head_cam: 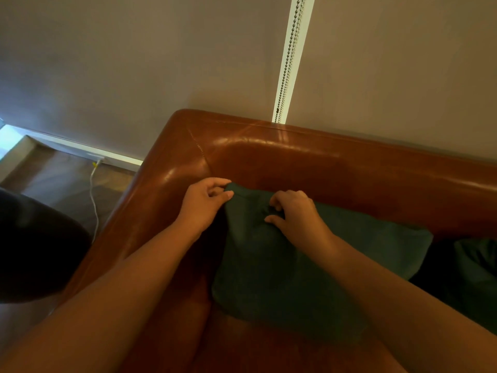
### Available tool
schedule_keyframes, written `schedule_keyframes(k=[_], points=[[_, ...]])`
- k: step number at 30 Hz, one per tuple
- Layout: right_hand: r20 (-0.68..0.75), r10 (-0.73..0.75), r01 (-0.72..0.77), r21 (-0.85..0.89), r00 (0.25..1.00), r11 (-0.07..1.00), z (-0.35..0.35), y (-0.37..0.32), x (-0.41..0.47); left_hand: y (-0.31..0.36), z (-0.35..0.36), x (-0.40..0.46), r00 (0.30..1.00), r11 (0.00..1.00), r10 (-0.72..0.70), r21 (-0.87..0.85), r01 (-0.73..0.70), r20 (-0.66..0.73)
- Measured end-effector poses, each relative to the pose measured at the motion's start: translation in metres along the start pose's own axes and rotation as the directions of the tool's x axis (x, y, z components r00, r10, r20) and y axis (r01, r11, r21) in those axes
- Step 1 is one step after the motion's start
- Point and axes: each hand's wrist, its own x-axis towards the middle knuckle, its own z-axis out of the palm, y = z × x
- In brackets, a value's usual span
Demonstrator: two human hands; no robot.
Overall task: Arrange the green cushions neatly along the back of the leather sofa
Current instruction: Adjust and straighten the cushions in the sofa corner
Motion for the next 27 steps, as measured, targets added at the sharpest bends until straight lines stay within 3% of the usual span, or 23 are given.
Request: schedule_keyframes(k=[2, 6, 11, 13, 16, 18, 21, 24, 27], points=[[-0.015, 0.002, -0.002, 0.002, 1.0, 1.0, 0.0, 0.0, 0.001, -0.001, 0.0, 0.001, 0.998, 0.994, 0.064, 0.092, -0.065, 0.009], [0.004, 0.009, -0.009, 0.261, 1.0, 0.965, -0.008, 0.002, -0.003, -0.008, -0.003, 0.0, 0.975, 0.924, 0.209, 0.311, -0.224, 0.08], [-0.258, 0.152, -0.083, 0.262, 0.954, 0.962, -0.031, 0.047, -0.006, -0.022, -0.015, 0.003, 0.97, 0.926, 0.227, 0.292, -0.241, 0.082], [-0.172, 0.173, -0.125, 0.259, 0.97, 0.958, -0.042, 0.067, -0.013, -0.024, -0.025, 0.005, 0.97, 0.934, 0.207, 0.269, -0.236, 0.13], [0.1, 0.167, -0.177, 0.102, 0.981, 0.979, -0.053, 0.1, -0.026, -0.018, -0.037, 0.014, 0.946, 0.892, 0.248, 0.333, -0.307, 0.209], [0.181, 0.249, -0.242, -0.056, 0.952, 0.969, -0.066, 0.13, -0.038, -0.008, -0.042, 0.02, 0.908, 0.788, 0.289, 0.464, -0.405, 0.303], [0.298, 0.432, -0.384, -0.207, 0.851, 0.9, -0.093, 0.176, -0.062, 0.008, -0.048, 0.03, 0.836, 0.607, 0.335, 0.58, -0.544, 0.435], [0.361, 0.415, -0.399, -0.122, 0.835, 0.909, -0.105, 0.202, -0.083, 0.015, -0.053, 0.039, 0.785, 0.461, 0.299, 0.638, -0.617, 0.543], [0.257, 0.409, -0.431, 0.035, 0.876, 0.902, -0.109, 0.209, -0.09, 0.019, -0.05, 0.041, 0.735, 0.422, 0.32, 0.605, -0.675, 0.598]])
